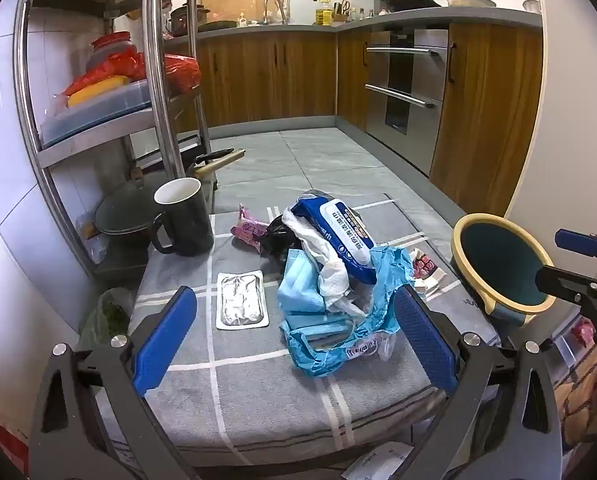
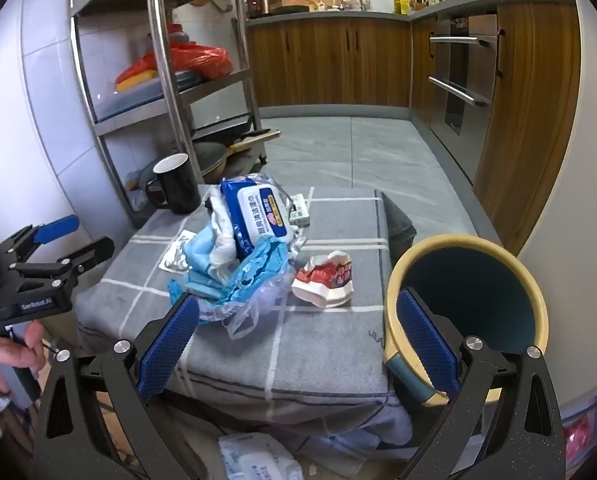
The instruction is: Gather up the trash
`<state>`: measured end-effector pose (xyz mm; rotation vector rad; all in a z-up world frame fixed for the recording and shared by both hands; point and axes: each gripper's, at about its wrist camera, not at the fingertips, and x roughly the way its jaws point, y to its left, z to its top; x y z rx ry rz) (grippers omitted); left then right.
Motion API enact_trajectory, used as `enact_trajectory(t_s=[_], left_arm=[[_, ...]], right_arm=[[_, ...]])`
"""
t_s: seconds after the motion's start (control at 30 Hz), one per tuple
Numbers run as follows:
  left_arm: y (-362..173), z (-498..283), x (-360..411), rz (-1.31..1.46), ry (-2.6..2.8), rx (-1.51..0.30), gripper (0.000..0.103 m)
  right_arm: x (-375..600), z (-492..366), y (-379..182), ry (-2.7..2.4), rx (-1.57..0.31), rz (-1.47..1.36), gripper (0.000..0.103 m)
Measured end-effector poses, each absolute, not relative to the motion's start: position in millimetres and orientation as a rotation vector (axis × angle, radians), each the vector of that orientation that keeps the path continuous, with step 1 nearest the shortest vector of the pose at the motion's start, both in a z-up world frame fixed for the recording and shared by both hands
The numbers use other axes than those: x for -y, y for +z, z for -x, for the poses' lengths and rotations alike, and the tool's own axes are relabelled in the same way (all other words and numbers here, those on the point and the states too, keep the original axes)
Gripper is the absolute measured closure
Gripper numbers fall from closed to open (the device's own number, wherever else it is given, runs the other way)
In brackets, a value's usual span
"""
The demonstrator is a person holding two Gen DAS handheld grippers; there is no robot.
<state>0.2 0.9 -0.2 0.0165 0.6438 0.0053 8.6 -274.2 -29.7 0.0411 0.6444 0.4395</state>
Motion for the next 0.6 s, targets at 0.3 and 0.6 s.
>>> enact_trajectory(t_s=[0.3, 0.6], left_arm=[[1.7, -1.9, -0.1, -0.025, 0.002, -0.65, 0.006], [-7.0, -4.7, 1.1, -0.024, 0.01, -0.669, 0.006]], right_arm=[[274.0, -8.9, -28.6, 0.439, -0.646, -0.04, 0.005], [274.0, -9.0, -27.5, 0.44, -0.646, -0.041, 0.005]])
